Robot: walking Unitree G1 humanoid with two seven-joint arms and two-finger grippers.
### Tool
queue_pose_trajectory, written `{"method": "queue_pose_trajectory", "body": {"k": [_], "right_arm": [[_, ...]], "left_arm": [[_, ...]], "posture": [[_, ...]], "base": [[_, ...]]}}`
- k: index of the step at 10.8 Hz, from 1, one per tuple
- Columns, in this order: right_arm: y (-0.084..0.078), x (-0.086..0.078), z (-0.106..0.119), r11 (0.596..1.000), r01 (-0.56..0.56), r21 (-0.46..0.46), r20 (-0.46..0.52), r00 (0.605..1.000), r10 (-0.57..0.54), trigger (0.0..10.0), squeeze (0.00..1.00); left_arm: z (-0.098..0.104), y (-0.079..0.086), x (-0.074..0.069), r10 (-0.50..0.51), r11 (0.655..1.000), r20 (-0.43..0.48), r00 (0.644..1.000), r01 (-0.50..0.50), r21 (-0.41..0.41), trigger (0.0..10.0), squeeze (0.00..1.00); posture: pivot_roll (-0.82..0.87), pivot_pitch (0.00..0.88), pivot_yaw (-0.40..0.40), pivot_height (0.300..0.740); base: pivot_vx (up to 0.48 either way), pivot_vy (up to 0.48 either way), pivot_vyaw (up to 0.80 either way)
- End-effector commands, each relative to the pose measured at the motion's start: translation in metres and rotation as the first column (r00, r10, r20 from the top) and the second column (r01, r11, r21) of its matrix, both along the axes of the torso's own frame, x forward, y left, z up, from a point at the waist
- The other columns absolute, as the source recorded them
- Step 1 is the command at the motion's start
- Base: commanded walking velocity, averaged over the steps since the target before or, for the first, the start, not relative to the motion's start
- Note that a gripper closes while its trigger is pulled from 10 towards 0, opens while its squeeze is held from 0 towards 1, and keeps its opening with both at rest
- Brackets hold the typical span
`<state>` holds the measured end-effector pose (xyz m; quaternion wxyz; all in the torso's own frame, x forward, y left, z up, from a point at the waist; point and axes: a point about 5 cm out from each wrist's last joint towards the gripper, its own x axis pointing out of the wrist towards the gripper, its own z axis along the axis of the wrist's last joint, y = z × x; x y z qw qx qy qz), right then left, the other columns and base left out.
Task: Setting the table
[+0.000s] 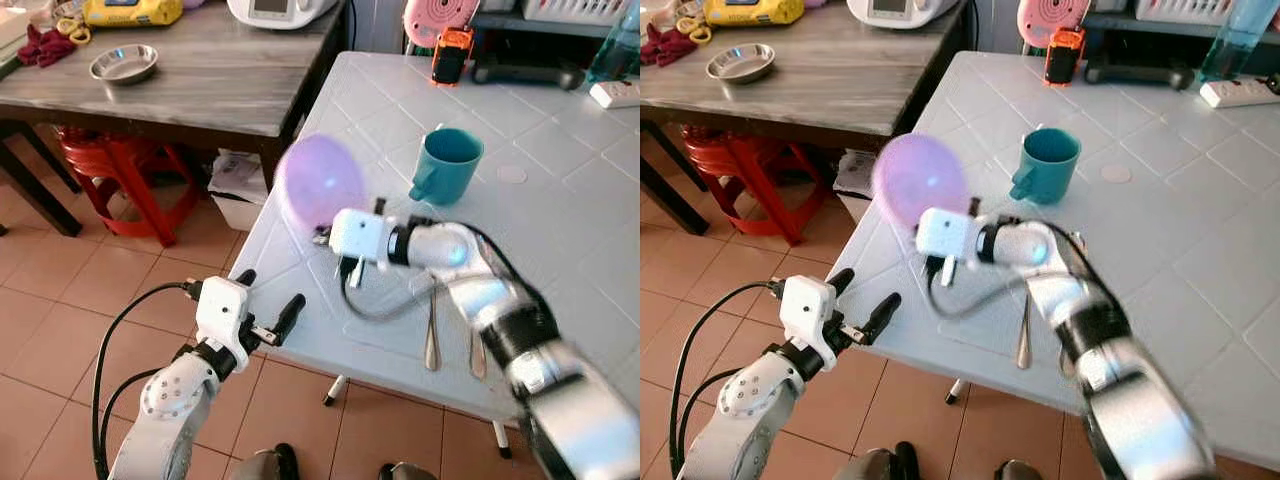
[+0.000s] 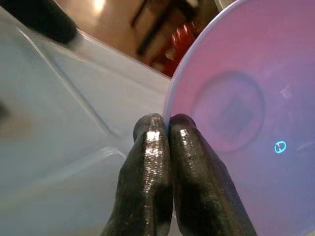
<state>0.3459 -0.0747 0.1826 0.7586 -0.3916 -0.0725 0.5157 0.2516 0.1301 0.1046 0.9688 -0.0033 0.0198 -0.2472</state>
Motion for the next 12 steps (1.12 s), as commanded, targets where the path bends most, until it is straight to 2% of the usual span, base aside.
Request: {"method": "queue_pose_trajectory", "body": {"k": [1,4,6,7,8,10,12], "right_arm": [[0.003,-0.012,0.009,0.998,-0.055,0.019,-0.002,0.998,0.055,0.0,0.00],[-0.009,-0.038,0.012,0.999,-0.047,-0.003,-0.074,0.996,0.046,0.0,0.00],[-0.022,-0.048,0.007,0.999,-0.008,-0.032,-0.137,0.991,0.003,0.2,0.00],[-0.028,-0.048,0.002,0.999,0.018,-0.045,-0.163,0.986,-0.025,2.7,0.00],[-0.037,-0.051,-0.003,0.995,0.066,-0.075,-0.185,0.980,-0.079,8.2,0.00],[-0.056,-0.049,-0.007,0.981,0.139,-0.136,-0.185,0.969,-0.163,10.0,0.00],[-0.065,-0.047,-0.003,0.975,0.173,-0.142,-0.181,0.964,-0.197,10.0,1.00]], "left_arm": [[-0.003,0.002,-0.001,0.006,1.000,-0.014,1.000,-0.006,0.019,10.0,0.00],[-0.004,0.000,0.001,-0.006,1.000,-0.018,1.000,0.006,0.024,10.0,0.00],[-0.004,-0.001,0.002,-0.013,1.000,-0.021,1.000,0.014,0.024,10.0,0.00],[-0.004,-0.001,0.002,-0.018,1.000,-0.022,1.000,0.018,0.025,10.0,0.00],[-0.005,-0.002,0.002,-0.021,0.999,-0.023,0.999,0.022,0.026,10.0,0.00],[-0.005,-0.002,0.003,-0.018,1.000,-0.018,1.000,0.018,0.026,10.0,0.00],[-0.005,-0.003,0.005,-0.022,0.999,-0.019,1.000,0.023,0.025,10.0,0.00]], "posture": [[-0.01,0.146,0.074,0.740],[-0.03,0.143,0.078,0.740],[-0.04,0.141,0.082,0.740],[-0.04,0.140,0.082,0.740],[-0.04,0.140,0.083,0.740],[-0.05,0.145,0.082,0.740],[-0.06,0.147,0.089,0.740]], "base": [[0.000,0.000,0.00],[0.000,0.000,0.00],[0.000,0.000,0.00],[0.000,0.000,0.00],[0.000,0.000,0.00],[0.000,0.000,0.00],[0.000,0.000,0.00]]}}
